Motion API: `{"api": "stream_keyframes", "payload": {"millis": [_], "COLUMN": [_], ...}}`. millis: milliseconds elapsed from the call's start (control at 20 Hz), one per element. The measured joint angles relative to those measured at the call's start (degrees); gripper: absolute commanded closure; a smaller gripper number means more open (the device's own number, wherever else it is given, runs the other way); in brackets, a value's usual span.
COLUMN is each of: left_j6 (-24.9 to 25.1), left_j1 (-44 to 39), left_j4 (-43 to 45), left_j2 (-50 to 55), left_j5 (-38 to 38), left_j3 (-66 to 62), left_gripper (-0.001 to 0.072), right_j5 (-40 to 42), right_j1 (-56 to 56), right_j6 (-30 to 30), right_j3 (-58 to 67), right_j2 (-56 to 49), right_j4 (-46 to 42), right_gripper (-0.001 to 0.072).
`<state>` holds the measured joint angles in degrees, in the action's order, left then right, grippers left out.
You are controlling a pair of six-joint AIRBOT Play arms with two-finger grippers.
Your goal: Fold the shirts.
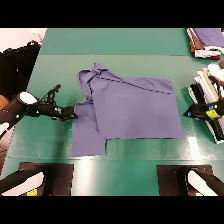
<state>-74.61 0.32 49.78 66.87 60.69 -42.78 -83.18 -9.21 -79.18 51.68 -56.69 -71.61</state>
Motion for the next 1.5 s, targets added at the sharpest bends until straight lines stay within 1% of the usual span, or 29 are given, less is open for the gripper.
{"api": "stream_keyframes", "payload": {"millis": [100, 250, 500, 550, 600, 650, 750, 800, 950, 1150, 1300, 1500], "left_j6": [0.02, 0.09, 0.11, 0.11, 0.09, 0.11, 0.09, 0.09, -0.07, -1.86, -2.71, -3.17], "left_j1": [0.0, 0.0, 0.0, 0.0, 0.0, 0.0, 0.0, 0.0, 0.02, 0.07, 0.07, 0.09], "left_j4": [-0.28, -0.39, -0.55, -0.59, -0.59, -0.59, -0.57, -0.46, 0.33, 2.91, 5.27, 6.62], "left_j2": [-1.14, -1.99, -2.43, -2.45, -2.47, -2.49, -2.49, -2.49, -3.98, -10.34, -15.78, -19.76], "left_j5": [0.42, 0.83, 0.85, 0.83, 0.83, 0.83, 1.01, 1.49, 2.45, 3.87, 6.49, 9.51], "left_j3": [-1.36, -2.34, -2.8, -2.82, -2.84, -2.86, -2.86, -2.86, -3.06, -7.58, -16.81, -37.22], "left_gripper": [0.0682, 0.0682, 0.0682, 0.0682, 0.0682, 0.0682, 0.0683, 0.0684, 0.0684, 0.0682, 0.0682, 0.0682], "right_j5": [0.31, 3.1, 7.26, 7.43, 7.43, 7.54, 8.17, 8.5, 7.02, 5.84, 6.58, 10.51], "right_j1": [-4.7, -11.13, -15.98, -16.31, -16.55, -16.68, -16.63, -16.24, -13.31, -6.62, -1.86, 0.68], "right_j6": [1.2, 2.91, 4.61, 4.92, 5.25, 5.51, 6.01, 6.34, 8.09, 9.07, 8.39, 7.02], "right_j3": [-4.9, -12.26, -19.15, -19.43, -19.54, -19.47, -18.93, -18.49, -16.57, -9.88, 0.26, 18.99], "right_j2": [0.02, 0.02, -2.62, -3.8, -5.16, -6.36, -8.31, -8.98, -9.77, -6.51, -1.46, 5.62], "right_j4": [-0.15, -0.07, 4.46, 5.9, 7.65, 8.74, 10.01, 10.1, 11.19, 13.03, 14.45, 15.3], "right_gripper": [0.0251, 0.0252, 0.0268, 0.0307, 0.0385, 0.0429, 0.0669, 0.0696, 0.0696, 0.0697, 0.0697, 0.0697]}}
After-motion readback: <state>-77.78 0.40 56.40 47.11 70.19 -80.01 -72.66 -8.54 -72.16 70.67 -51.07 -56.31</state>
